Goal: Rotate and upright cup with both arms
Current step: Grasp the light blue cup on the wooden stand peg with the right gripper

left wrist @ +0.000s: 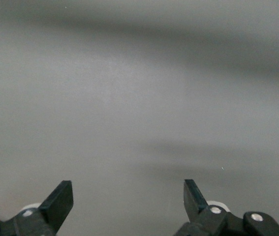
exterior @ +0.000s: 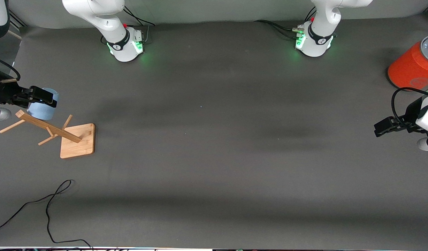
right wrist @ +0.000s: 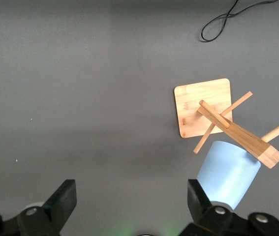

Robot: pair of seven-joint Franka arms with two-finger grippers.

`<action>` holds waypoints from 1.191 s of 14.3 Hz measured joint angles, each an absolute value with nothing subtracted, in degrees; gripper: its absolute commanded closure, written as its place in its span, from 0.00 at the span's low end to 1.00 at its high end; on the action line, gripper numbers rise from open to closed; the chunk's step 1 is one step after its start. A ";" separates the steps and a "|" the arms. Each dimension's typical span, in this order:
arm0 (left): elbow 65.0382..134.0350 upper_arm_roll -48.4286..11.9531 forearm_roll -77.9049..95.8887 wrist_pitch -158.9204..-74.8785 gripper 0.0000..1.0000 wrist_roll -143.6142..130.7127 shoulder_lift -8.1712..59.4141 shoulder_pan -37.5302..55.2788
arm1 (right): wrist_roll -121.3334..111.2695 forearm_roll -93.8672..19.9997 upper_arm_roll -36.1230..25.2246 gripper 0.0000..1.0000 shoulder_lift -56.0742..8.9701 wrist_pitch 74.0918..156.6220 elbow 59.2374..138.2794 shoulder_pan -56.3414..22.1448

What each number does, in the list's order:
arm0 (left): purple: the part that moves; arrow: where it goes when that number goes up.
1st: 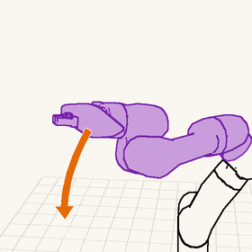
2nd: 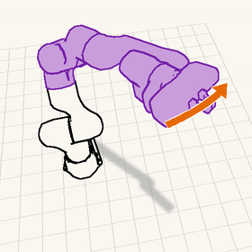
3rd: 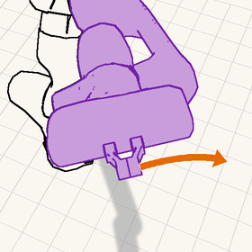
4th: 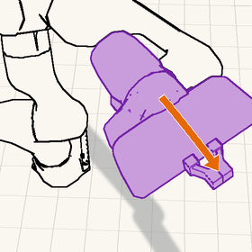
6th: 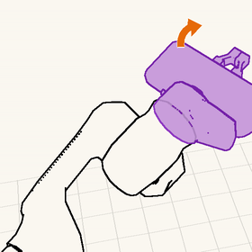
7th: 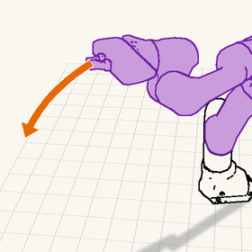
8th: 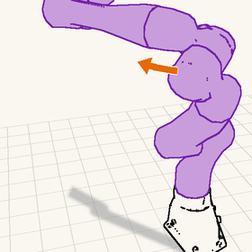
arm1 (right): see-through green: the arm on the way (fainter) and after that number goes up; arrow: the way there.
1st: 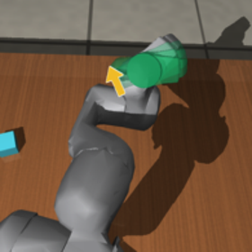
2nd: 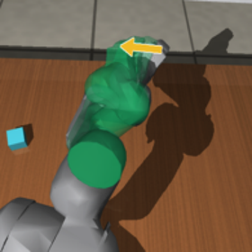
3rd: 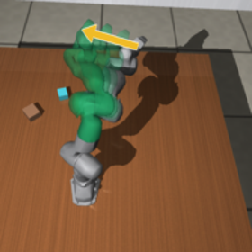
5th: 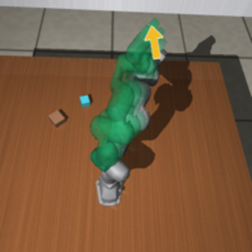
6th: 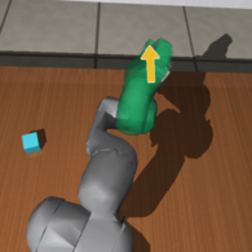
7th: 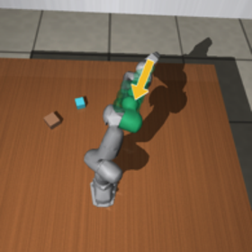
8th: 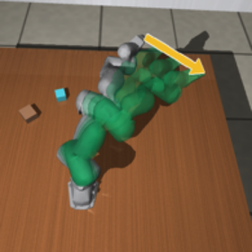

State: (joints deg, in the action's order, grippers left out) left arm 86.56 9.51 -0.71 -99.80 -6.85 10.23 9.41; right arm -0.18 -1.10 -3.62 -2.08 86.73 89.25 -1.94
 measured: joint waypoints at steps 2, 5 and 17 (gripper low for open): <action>86.56 9.51 -0.71 -99.80 0.00 -6.84 10.23 9.41 | -0.22 -1.10 -3.62 0.00 -2.08 86.73 89.25 -1.95; 86.56 9.51 -0.71 -99.80 0.00 -6.85 10.23 9.41 | -0.23 -1.10 -3.62 0.00 -2.09 86.69 89.24 -1.96; 86.59 9.50 -0.71 -99.79 0.00 -6.84 10.23 9.41 | -0.85 3.07 -11.83 0.00 0.68 84.38 92.28 -1.51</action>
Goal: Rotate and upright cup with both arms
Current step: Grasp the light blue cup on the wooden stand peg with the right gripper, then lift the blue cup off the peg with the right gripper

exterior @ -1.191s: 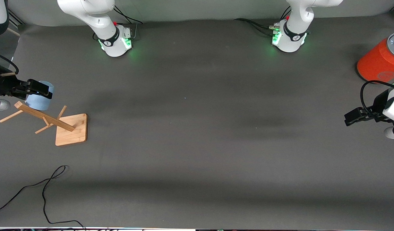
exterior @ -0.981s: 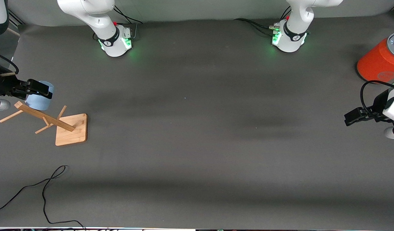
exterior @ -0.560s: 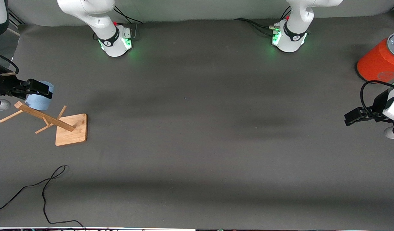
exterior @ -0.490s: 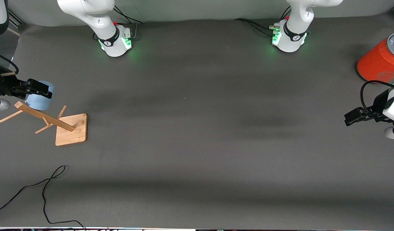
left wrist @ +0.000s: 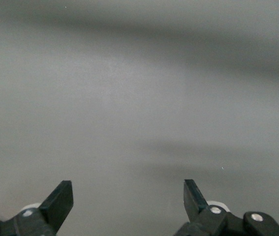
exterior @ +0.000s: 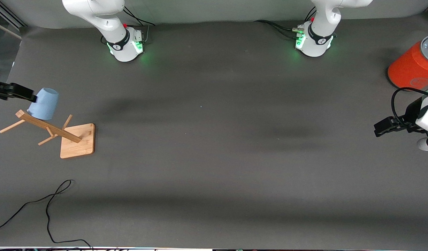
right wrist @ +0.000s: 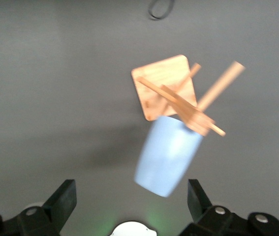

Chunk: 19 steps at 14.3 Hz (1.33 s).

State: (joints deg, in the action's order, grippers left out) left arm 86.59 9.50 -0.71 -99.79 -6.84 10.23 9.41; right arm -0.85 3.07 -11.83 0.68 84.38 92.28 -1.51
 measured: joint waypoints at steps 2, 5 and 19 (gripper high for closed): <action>86.60 9.50 -0.71 -99.79 0.00 -6.84 10.23 9.40 | -1.03 3.07 -14.66 0.00 2.20 84.38 94.05 -1.32; 86.60 9.50 -0.71 -99.79 0.00 -6.84 10.23 9.40 | 4.34 3.04 -15.86 0.00 3.08 84.38 95.18 -1.23; 86.61 9.50 -0.71 -99.79 0.00 -6.84 10.23 9.40 | 20.52 -1.35 -19.00 0.00 6.45 105.22 117.40 -1.50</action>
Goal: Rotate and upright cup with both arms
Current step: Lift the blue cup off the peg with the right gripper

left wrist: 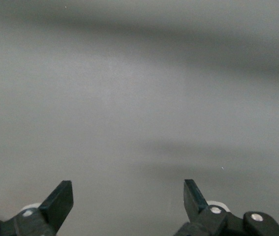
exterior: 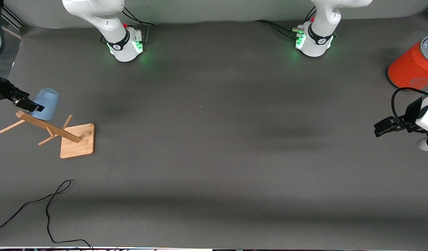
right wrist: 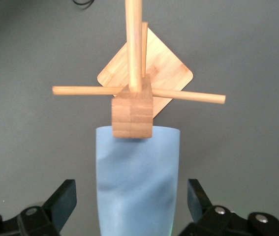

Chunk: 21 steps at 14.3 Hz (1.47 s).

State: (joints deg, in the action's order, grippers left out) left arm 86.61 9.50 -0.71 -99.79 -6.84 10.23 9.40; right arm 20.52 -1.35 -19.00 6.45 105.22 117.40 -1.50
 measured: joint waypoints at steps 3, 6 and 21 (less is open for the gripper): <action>86.61 9.50 -0.71 -99.79 0.00 -6.84 10.23 9.40 | 20.63 -1.42 -19.00 0.00 6.64 108.94 121.50 -1.52; 86.61 9.50 -0.71 -99.77 0.00 -6.84 10.23 9.40 | 20.67 -1.43 -19.00 0.58 6.66 109.19 121.83 -1.54; 86.62 9.51 -0.71 -99.77 0.00 -6.84 10.23 9.38 | 36.87 -1.59 -16.61 0.60 17.66 97.04 121.66 -8.03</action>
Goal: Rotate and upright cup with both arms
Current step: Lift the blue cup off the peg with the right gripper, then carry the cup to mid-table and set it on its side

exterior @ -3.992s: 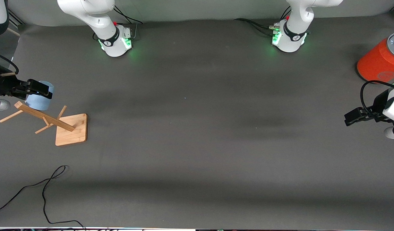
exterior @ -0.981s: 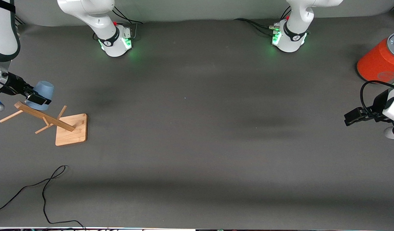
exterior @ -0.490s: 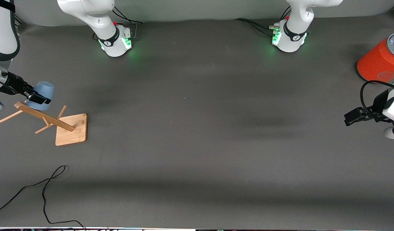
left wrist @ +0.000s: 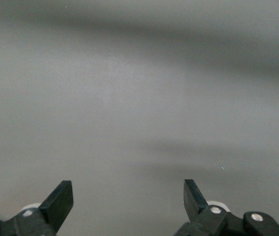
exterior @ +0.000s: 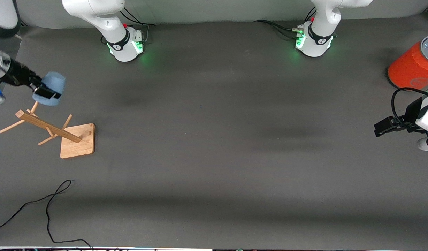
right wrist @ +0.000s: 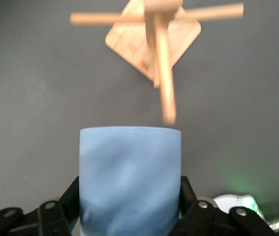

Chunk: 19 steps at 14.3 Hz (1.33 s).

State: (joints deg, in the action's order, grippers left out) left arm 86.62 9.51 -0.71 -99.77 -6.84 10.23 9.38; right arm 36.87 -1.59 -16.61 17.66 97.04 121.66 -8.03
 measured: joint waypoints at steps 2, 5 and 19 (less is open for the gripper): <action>86.62 9.51 -0.71 -99.77 0.00 -6.84 10.23 9.38 | 43.32 -1.59 -16.45 0.60 20.35 94.55 121.70 -11.99; 86.63 9.52 -0.71 -99.77 0.00 -6.84 10.23 9.35 | 56.58 -1.62 -14.87 0.60 21.99 93.52 121.68 -19.32; 86.66 9.52 -0.71 -99.77 0.00 -6.84 10.23 9.34 | 119.66 -7.28 -11.02 0.60 -22.77 98.05 78.30 -52.42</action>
State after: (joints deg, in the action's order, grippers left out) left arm 86.66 9.52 -0.71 -99.77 -6.84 10.23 9.34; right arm 119.66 -7.28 -11.02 -22.77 98.05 78.30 -52.42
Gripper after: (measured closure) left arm 0.000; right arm 0.207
